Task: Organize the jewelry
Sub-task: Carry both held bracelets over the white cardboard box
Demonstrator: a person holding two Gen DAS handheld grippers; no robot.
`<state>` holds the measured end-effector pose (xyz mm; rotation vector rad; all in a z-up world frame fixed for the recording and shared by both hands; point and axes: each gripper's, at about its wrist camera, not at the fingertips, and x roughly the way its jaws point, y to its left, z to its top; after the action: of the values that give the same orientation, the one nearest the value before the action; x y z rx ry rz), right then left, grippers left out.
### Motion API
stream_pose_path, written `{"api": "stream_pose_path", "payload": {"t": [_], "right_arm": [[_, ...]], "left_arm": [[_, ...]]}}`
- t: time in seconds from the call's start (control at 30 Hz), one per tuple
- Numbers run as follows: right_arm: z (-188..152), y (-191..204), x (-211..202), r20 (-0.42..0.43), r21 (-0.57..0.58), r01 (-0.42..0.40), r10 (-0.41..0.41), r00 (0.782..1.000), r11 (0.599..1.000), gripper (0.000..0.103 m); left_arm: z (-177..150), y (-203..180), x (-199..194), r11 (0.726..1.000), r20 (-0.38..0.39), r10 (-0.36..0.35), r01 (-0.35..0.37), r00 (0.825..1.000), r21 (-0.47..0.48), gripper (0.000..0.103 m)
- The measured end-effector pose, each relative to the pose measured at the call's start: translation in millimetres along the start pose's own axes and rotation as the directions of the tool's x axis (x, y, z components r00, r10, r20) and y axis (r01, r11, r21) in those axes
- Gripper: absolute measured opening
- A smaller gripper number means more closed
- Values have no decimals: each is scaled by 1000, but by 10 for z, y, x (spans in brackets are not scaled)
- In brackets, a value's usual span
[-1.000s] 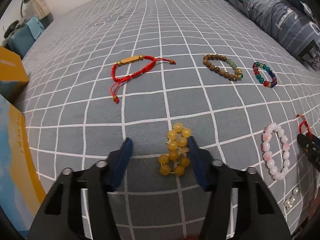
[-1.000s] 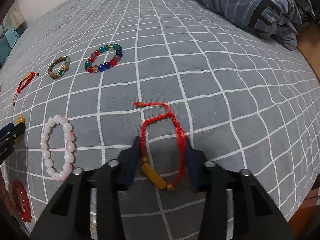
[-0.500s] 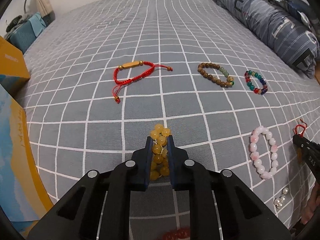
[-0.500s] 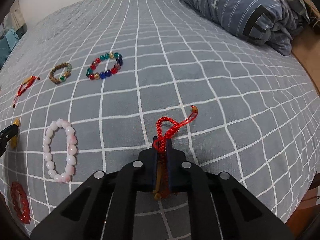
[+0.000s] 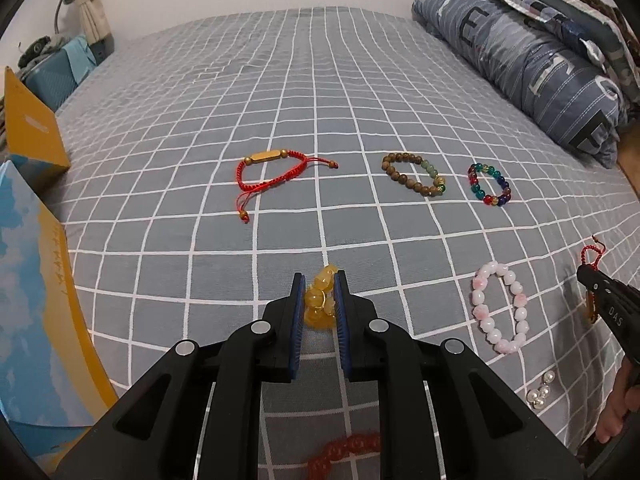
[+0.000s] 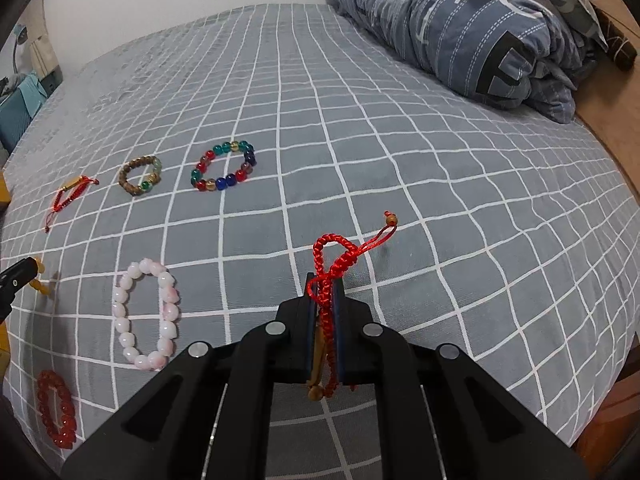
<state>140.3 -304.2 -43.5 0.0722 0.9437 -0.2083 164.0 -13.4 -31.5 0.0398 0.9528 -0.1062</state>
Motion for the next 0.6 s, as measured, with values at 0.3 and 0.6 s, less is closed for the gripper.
{"api": "stream_pose_path", "payload": {"t": [0.3,0.6], "right_arm": [[-70,104,-207,38,-21,-19,20,999,1000,7],[-100,314,-529,107,-61,-30,37,994,998,7]], "left_arm": [[-70,15,-305,1000,55,-4,4,998,6,14],[-189,93,-583,1000,91,23,-24,996,5,14]]}}
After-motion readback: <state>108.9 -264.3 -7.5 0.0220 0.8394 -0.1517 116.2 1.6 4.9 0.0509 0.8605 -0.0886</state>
